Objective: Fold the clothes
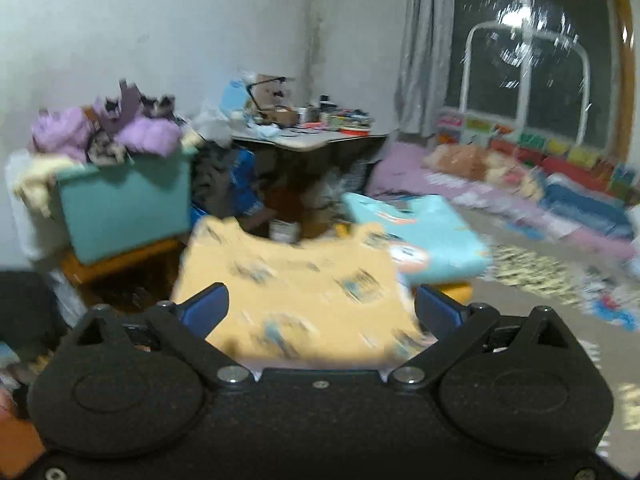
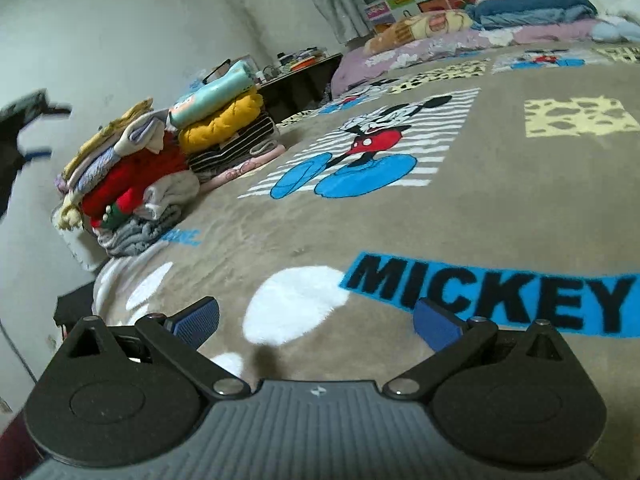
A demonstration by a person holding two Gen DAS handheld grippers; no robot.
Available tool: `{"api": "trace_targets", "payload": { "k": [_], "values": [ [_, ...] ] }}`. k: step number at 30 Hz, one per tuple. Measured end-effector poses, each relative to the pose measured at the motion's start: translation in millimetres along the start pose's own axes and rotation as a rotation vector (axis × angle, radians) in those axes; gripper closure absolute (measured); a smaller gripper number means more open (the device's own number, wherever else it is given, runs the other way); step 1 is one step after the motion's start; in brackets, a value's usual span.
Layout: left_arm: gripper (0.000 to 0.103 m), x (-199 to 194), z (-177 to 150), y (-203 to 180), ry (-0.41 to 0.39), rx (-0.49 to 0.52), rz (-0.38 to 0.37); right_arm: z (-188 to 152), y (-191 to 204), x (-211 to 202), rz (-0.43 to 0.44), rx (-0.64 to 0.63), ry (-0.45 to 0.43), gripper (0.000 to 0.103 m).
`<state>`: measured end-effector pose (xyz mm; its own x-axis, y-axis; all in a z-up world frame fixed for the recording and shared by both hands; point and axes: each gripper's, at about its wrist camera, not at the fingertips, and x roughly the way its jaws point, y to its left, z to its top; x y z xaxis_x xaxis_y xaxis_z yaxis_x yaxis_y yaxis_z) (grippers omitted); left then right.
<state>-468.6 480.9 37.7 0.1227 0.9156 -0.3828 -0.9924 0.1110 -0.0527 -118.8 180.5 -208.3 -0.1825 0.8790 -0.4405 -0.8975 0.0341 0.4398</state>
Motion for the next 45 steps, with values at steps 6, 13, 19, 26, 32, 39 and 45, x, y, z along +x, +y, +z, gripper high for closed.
{"api": "trace_targets", "payload": {
  "k": [6, 13, 19, 26, 32, 39, 45],
  "values": [
    [0.008, 59.0, 17.3, 24.3, 0.144, -0.059, 0.087, -3.7, 3.3, -0.2, -0.008, -0.042, -0.002, 0.000],
    [0.100, 76.6, 12.7, 26.7, 0.255, 0.017, 0.111, -2.9, -1.5, -2.7, 0.013, -0.017, -0.011, 0.000],
    [0.100, 15.8, 43.3, -4.0, 0.083, 0.072, -0.036, -0.9, -1.8, -5.5, 0.013, -0.005, -0.004, 0.000],
    [0.100, -18.7, 50.5, -23.6, 0.005, 0.078, -0.158, 0.2, -3.8, -15.4, 0.006, 0.032, 0.004, 0.000],
    [0.100, -77.1, 86.2, -70.1, -0.138, 0.005, -0.461, 8.2, -22.6, -26.7, 0.004, 0.153, -0.036, 0.000],
    [0.100, -119.6, 60.1, -167.9, -0.174, 0.186, -0.583, 11.8, -55.0, -63.7, -0.037, 0.321, -0.153, 0.000],
    [0.100, -135.5, 15.7, -234.8, -0.058, 0.103, -0.865, 3.3, -87.4, -118.1, -0.103, 0.424, -0.286, 0.000]
  ]
}}
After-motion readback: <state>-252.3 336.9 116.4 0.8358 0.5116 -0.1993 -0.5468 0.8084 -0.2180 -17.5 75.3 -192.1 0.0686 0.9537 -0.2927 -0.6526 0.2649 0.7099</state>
